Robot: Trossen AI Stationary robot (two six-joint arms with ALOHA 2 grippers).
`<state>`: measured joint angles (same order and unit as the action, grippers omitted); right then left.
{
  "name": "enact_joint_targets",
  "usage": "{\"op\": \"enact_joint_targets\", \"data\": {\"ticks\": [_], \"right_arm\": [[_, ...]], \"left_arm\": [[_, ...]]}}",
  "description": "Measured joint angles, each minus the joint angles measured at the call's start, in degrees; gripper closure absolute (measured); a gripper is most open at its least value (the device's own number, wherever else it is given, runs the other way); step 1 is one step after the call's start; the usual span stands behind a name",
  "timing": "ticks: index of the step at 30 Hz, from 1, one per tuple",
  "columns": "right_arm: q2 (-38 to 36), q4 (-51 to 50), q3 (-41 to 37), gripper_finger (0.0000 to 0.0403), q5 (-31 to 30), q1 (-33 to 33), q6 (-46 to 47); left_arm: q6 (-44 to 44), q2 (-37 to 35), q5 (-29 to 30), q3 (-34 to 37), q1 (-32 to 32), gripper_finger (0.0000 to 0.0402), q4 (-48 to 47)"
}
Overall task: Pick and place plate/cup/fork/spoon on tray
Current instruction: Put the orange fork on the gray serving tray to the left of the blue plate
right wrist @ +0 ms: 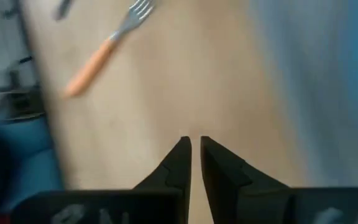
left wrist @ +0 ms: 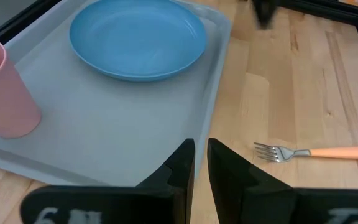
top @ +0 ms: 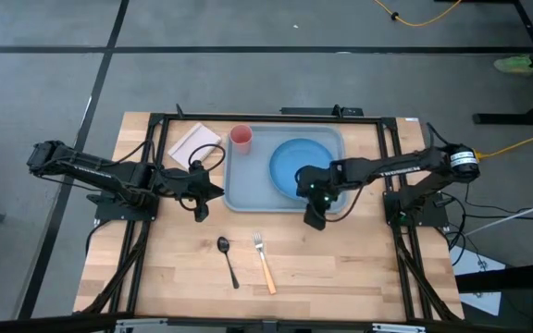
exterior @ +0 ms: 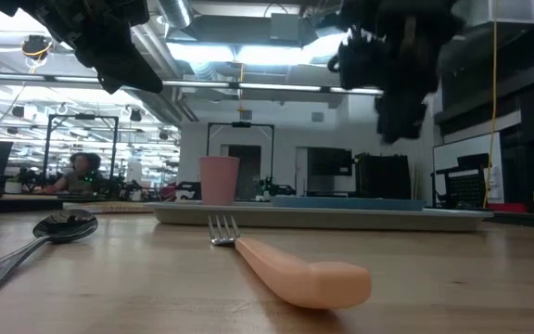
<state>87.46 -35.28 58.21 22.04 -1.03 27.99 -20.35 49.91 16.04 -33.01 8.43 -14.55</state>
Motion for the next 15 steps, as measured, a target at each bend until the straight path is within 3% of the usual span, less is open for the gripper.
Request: {"op": "enact_joint_targets", "data": {"ticks": [2,5,8,12,15], "right_arm": [[0.0,-2.9,1.14,0.0362,3.08,-2.45,2.13],[-0.02,-9.55,1.74,0.0362,5.33,-7.39,-5.08],[-0.02,-13.8,-0.07,0.0362,2.86,-13.86,-3.16],[0.07,-7.23,-2.8,0.0362,-4.8,-19.54,4.63],[0.44,5.83,-5.76,0.0362,-9.4,-22.78,12.49]], "left_arm": [[-0.19,0.0,0.0,0.0,0.01,0.0365,0.0],[-2.16,0.0,-0.11,0.0,0.0,0.0365,0.0],[-5.45,0.0,-0.58,0.0,0.01,0.0365,0.0],[-7.53,0.0,-0.6,0.0,0.0,0.0365,-0.02],[-8.46,0.0,-2.55,0.0,0.0,0.0365,-0.02]]}}
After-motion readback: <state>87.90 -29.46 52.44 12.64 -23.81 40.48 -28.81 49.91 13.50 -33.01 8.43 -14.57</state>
